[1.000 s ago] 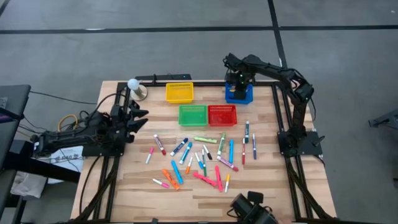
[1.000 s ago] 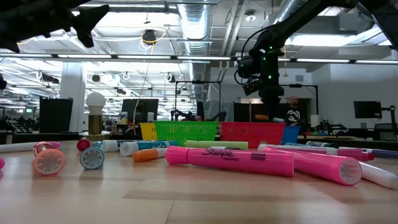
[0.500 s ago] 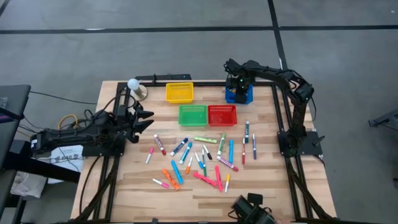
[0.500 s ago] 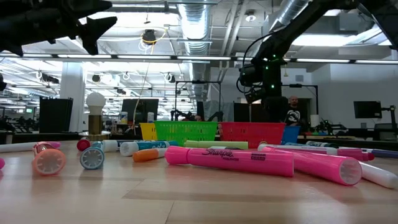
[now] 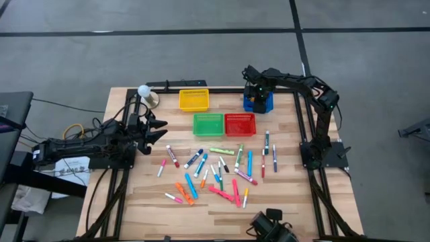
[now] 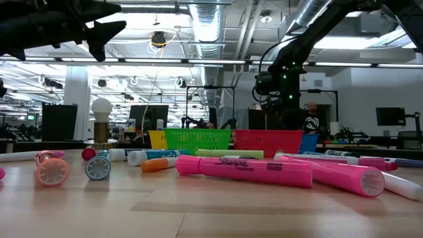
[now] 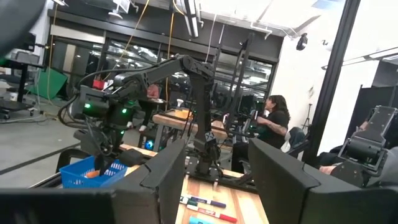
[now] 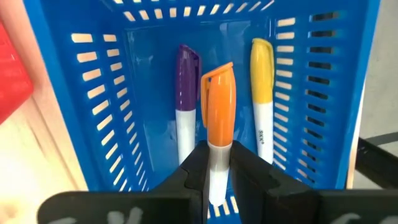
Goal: Pick & Place Markers
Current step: Put the orange highlighter into the blue bin
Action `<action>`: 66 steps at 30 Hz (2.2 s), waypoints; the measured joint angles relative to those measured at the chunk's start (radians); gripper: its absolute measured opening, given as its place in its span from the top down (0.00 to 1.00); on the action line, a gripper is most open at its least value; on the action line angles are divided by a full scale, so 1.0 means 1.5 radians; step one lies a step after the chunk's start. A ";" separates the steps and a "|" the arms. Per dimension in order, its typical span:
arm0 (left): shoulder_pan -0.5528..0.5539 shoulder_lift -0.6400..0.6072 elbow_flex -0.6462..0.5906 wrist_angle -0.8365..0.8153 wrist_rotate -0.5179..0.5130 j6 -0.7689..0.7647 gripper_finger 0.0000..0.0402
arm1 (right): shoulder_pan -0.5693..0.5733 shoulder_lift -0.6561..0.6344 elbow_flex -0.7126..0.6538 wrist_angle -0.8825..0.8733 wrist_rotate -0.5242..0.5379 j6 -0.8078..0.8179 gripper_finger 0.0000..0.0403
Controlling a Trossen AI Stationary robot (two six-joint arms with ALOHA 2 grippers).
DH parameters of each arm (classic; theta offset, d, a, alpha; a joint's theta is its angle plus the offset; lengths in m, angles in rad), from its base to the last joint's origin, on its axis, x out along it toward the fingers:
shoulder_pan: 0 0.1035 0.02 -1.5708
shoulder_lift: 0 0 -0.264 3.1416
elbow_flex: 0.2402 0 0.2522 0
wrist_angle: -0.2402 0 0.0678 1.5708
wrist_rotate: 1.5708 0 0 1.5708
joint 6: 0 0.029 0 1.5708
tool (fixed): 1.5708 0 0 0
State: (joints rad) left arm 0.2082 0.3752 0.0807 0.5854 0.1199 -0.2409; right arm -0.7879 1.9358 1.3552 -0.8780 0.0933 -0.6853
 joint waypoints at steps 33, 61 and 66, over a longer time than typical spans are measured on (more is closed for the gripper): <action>0.000 0.000 0.000 0.001 0.000 0.000 0.56 | -0.014 0.050 0.004 0.028 -0.010 0.015 0.87; 0.000 0.000 0.000 0.004 0.000 0.000 0.56 | -0.007 0.051 0.004 0.033 0.076 0.000 0.86; 0.000 0.000 0.000 0.004 0.000 0.000 0.56 | -0.005 0.051 0.004 0.025 0.054 -0.003 0.78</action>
State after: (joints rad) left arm 0.2084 0.3752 0.0807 0.5919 0.1204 -0.2413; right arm -0.7956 2.0117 1.3617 -0.8401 0.1741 -0.6895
